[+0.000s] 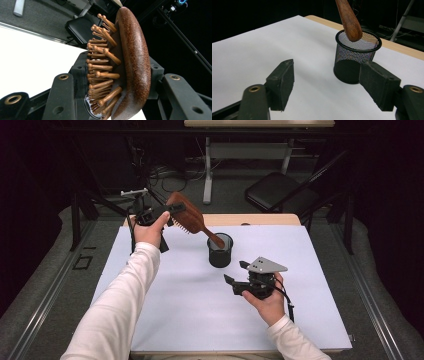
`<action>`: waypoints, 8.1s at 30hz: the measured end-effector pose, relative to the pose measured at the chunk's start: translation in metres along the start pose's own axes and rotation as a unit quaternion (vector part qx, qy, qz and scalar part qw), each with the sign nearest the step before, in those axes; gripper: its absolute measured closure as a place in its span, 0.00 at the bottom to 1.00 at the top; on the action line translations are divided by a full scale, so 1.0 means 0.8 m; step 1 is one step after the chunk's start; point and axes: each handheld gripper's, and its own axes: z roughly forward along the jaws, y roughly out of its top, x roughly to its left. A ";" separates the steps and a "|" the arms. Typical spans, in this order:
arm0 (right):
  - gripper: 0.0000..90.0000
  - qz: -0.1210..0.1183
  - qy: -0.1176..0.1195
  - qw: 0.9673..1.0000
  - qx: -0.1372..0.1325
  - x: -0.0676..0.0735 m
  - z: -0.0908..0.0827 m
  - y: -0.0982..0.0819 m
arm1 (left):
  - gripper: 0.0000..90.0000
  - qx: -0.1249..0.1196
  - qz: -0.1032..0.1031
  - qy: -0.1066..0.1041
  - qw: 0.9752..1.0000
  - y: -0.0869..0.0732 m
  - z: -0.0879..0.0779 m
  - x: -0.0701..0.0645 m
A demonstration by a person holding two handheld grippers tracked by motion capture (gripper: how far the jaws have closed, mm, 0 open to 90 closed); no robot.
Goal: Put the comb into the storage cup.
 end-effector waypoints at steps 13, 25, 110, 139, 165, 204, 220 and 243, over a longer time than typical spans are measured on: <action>0.18 -0.004 -0.002 1.000 0.007 0.001 0.001 0.000 | 0.56 -0.003 0.003 0.013 1.000 -0.002 0.009 0.002; 0.00 -0.010 0.013 1.000 0.024 0.004 0.008 -0.001 | 0.56 -0.003 0.002 0.016 1.000 -0.006 0.021 0.001; 0.00 -0.019 0.005 0.999 0.047 0.004 0.014 -0.002 | 0.56 0.017 0.045 0.056 0.997 -0.049 0.081 0.007; 0.00 -0.020 0.008 0.999 0.049 0.005 0.015 -0.003 | 0.56 0.031 0.050 0.068 0.996 -0.061 0.092 0.012; 0.00 -0.016 0.013 0.999 0.050 0.005 0.016 -0.003 | 0.55 0.026 0.043 0.071 0.996 -0.062 0.094 0.018; 0.00 -0.017 0.010 0.999 0.051 0.005 0.016 -0.004 | 0.52 0.014 0.020 0.066 0.998 -0.064 0.091 0.034; 0.00 -0.019 0.009 0.998 0.053 0.005 0.017 -0.004 | 0.51 0.012 0.023 0.068 0.997 -0.064 0.090 0.033; 0.00 -0.021 0.008 0.998 0.055 0.006 0.018 -0.005 | 0.41 -0.031 0.022 0.071 0.997 -0.060 0.082 0.037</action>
